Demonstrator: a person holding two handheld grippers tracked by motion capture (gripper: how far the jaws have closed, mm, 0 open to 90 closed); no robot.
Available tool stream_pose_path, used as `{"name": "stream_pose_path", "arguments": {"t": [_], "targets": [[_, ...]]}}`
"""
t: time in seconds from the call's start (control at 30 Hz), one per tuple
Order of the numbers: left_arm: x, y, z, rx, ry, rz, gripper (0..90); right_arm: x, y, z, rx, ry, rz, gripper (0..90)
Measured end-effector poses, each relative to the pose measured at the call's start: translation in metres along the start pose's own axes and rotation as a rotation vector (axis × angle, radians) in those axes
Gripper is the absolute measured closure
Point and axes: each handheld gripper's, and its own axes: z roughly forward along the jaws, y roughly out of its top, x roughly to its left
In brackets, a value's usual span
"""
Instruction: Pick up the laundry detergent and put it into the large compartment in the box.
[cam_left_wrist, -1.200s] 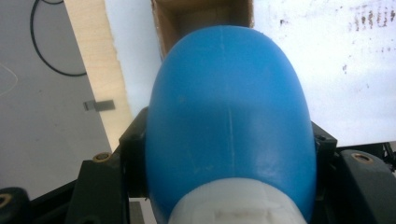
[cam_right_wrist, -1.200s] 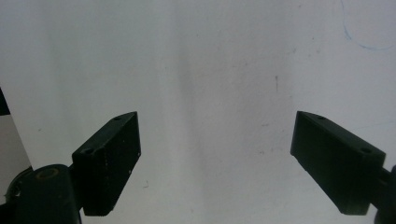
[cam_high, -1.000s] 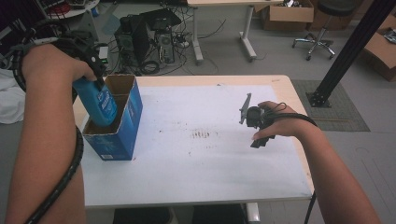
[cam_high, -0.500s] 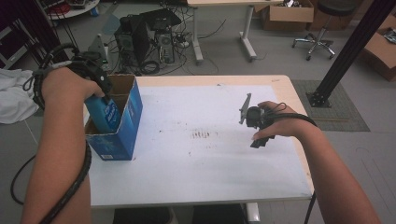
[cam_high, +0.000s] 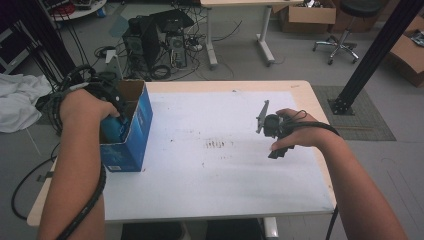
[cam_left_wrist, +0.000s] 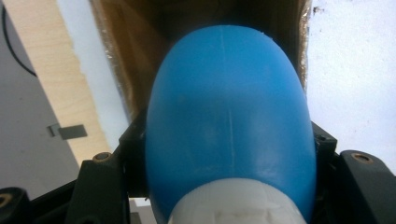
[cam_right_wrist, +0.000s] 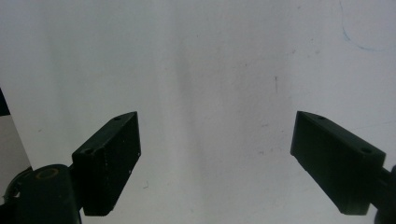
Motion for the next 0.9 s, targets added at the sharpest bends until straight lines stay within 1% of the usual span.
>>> {"name": "stream_pose_path", "arguments": {"t": [0.07,0.1,0.23,0.33,0.4,0.47,0.5,0.6,0.63,0.67,0.77,0.9], "targets": [[0.000,0.000,0.005,0.001,-0.005,-0.004,38.4,0.000,0.000,0.000,0.002,0.001,-0.004,16.2],[0.001,0.001,0.007,-0.001,-0.001,0.002,38.4,0.000,0.000,0.000,0.003,-0.001,-0.005,16.2],[0.001,0.002,0.014,0.002,0.004,0.001,38.4,-0.001,0.001,0.001,-0.005,0.003,0.000,16.2],[0.002,0.003,0.020,0.004,0.013,0.010,38.4,-0.001,0.001,0.001,0.001,0.002,-0.003,16.2],[0.002,0.004,0.024,-0.005,0.014,0.010,38.4,0.000,0.001,0.001,0.007,0.004,-0.001,16.2],[0.002,0.005,0.028,0.000,0.017,0.014,38.4,0.000,0.002,0.001,0.012,0.003,-0.003,16.3],[0.002,0.005,0.029,0.003,0.011,0.008,38.4,0.000,0.002,0.002,0.008,0.003,0.002,16.2],[0.003,0.006,0.035,0.008,0.008,0.009,38.4,0.000,0.002,0.001,0.010,0.000,-0.002,16.3],[0.003,0.006,0.036,0.010,0.010,0.012,38.4,0.000,0.001,0.002,0.003,0.002,0.001,16.3],[0.003,0.006,0.038,0.012,0.011,0.012,38.4,0.000,0.001,0.002,0.011,0.002,-0.001,16.2],[0.004,0.007,0.044,0.013,0.019,0.018,38.4,0.000,0.000,0.002,0.010,0.001,0.001,16.2],[0.007,0.006,0.050,0.008,0.006,0.006,38.4,0.000,-0.002,0.003,0.011,0.006,0.009,16.2]]}}
